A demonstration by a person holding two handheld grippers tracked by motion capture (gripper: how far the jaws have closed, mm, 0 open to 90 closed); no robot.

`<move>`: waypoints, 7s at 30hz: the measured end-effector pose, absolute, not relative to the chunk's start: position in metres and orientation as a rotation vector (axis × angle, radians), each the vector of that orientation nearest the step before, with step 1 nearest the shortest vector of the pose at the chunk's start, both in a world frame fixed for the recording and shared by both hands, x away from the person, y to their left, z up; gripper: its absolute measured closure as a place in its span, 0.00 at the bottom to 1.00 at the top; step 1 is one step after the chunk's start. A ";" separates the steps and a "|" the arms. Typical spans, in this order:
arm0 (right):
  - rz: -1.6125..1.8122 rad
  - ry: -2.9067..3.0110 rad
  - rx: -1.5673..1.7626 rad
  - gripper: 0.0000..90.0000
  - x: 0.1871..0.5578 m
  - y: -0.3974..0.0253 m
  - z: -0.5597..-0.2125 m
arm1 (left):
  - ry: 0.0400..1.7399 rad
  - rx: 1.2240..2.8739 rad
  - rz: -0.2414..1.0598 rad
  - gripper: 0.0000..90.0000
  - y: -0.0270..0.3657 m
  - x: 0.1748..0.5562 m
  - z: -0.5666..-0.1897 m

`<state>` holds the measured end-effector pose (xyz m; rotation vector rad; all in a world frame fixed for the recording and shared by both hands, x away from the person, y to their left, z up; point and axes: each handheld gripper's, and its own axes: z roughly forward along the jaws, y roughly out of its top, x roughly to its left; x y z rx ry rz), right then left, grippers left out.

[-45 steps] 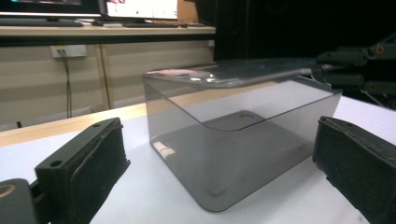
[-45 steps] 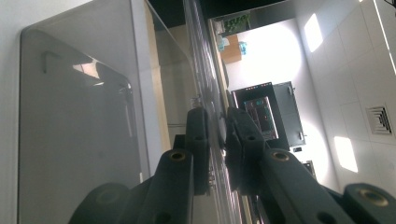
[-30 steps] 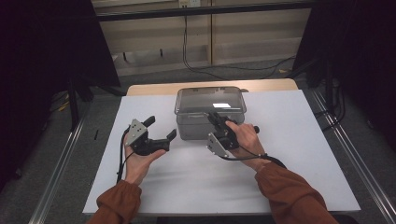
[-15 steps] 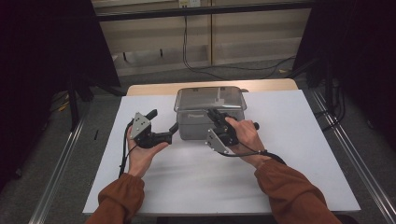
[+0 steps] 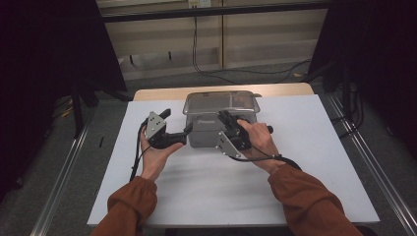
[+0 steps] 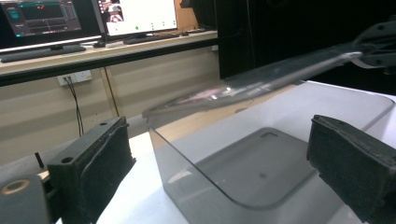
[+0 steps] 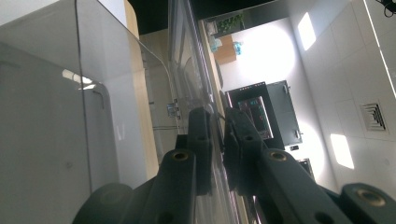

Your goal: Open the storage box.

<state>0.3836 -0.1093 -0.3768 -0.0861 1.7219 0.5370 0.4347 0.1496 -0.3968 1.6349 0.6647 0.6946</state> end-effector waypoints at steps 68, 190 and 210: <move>0.696 1.766 0.053 0.72 0.389 -0.119 -0.368 | 0.510 1.642 0.809 0.66 0.135 0.472 -0.397; 1.496 1.724 0.796 0.76 0.483 -0.240 -0.361 | 0.585 1.591 0.765 0.74 0.128 0.519 -0.371; 1.498 1.725 0.828 0.78 0.505 -0.241 -0.367 | 0.631 1.612 0.750 0.77 0.124 0.542 -0.383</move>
